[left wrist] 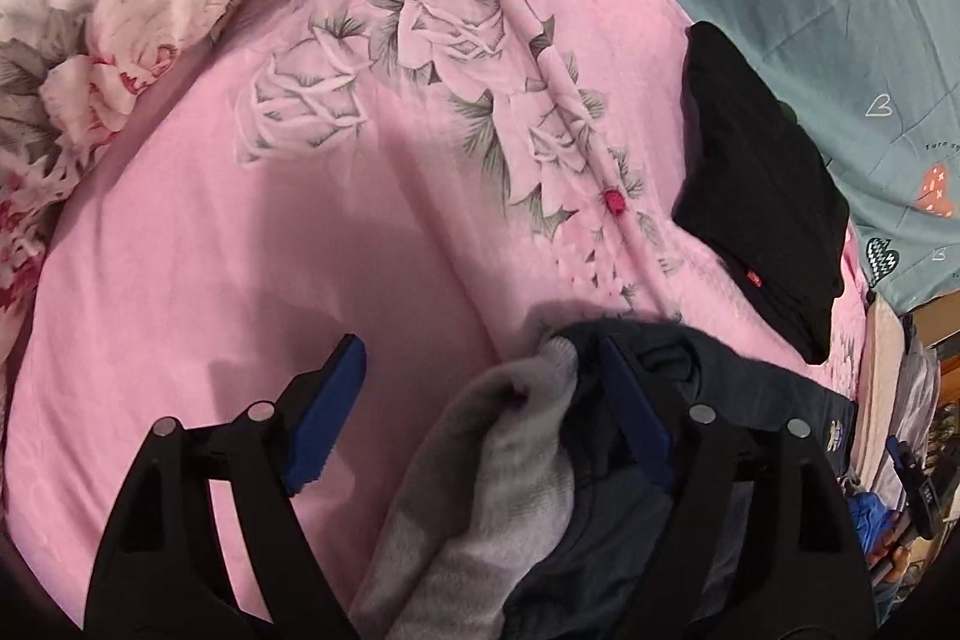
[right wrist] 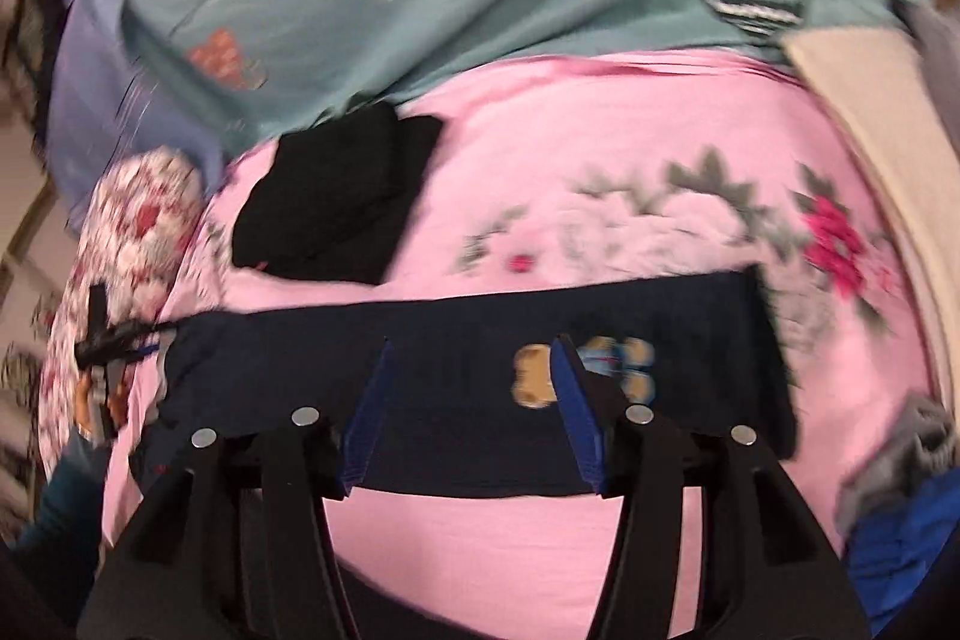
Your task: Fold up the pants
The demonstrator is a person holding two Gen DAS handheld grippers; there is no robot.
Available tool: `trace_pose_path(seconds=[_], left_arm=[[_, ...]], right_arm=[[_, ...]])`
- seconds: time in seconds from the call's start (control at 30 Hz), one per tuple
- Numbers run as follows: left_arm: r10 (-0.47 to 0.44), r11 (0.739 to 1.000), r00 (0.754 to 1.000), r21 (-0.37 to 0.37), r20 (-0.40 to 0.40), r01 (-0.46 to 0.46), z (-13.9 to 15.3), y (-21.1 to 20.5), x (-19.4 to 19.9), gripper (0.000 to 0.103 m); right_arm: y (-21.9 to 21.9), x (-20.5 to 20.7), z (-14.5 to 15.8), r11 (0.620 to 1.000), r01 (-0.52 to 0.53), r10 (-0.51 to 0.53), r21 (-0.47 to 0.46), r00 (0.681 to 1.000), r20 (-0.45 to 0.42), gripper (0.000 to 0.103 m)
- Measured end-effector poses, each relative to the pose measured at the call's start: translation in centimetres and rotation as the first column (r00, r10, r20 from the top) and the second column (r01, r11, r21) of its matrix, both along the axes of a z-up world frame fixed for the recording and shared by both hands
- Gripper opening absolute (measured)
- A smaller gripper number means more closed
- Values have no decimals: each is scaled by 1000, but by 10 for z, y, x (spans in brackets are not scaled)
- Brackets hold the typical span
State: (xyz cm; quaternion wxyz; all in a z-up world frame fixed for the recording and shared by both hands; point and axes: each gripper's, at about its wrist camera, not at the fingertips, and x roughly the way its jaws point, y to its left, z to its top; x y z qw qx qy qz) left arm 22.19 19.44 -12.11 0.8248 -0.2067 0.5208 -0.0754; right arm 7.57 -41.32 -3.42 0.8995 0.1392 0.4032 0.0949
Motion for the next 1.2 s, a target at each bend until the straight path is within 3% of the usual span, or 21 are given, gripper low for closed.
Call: trace_pose_path(seconds=[0.13, 0.3, 0.37, 0.43, 0.47, 0.5, 0.6, 0.73, 0.87, 0.9, 0.97, 1.0, 1.03, 1.1, 1.17, 1.2], left_arm=[[-67, 996, 998, -57, 19, 68, 1, -8, 4, 84], [-181, 983, 983, -32, 38, 182, 3, -33, 4, 80], [-210, 978, 976, 17, 61, 209, 6, -41, 4, 63], [-222, 974, 973, 56, 65, 218, 10, -44, 3, 27], [-233, 972, 970, 35, 65, 231, 10, -43, 4, 14], [-238, 971, 969, 14, 66, 238, 12, -41, 3, 15], [-243, 970, 964, 45, 109, 239, 21, -38, -3, 13], [-281, 959, 947, 65, 158, 274, 31, -40, -13, 13], [-310, 951, 938, 73, 153, 302, 26, -43, -10, 13], [-316, 949, 937, 67, 149, 309, 24, -43, -9, 16], [-321, 947, 937, 62, 140, 315, 18, -45, -7, 36], [-325, 946, 935, 59, 142, 320, 15, -47, -6, 53], [-330, 944, 933, 55, 147, 325, 14, -49, -7, 59], [-355, 935, 921, 53, 159, 352, 12, -56, -7, 58], [-381, 925, 911, 64, 159, 376, 12, -63, -7, 27], [-396, 918, 906, 67, 152, 390, 11, -65, -7, 20]], right_arm=[[45, 26, -8, 988, -127, 124, -84, 991, -41, 55], [87, 59, -24, 942, -285, 274, -174, 958, -86, 55], [102, 70, -31, 909, -346, 329, -232, 938, -109, 55], [117, 81, -41, 866, -394, 366, -309, 919, -145, 55], [125, 89, -46, 843, -425, 390, -329, 905, -170, 55], [130, 97, -51, 825, -449, 406, -345, 893, -191, 55], [139, 115, -61, 782, -508, 451, -361, 861, -235, 55], [141, 133, -64, 758, -559, 493, -336, 828, -266, 55], [135, 153, -74, 738, -617, 520, -273, 778, -353, 55], [136, 155, -73, 724, -634, 537, -270, 765, -356, 55], [140, 156, -73, 697, -658, 554, -286, 747, -368, 48], [142, 157, -73, 681, -672, 564, -290, 735, -377, 42], [144, 155, -72, 669, -687, 574, -286, 721, -388, 26], [149, 153, -72, 630, -720, 590, -291, 687, -424, 15], [152, 151, -72, 601, -745, 600, -291, 660, -452, 11], [154, 150, -70, 585, -751, 601, -306, 655, -457, 11]])
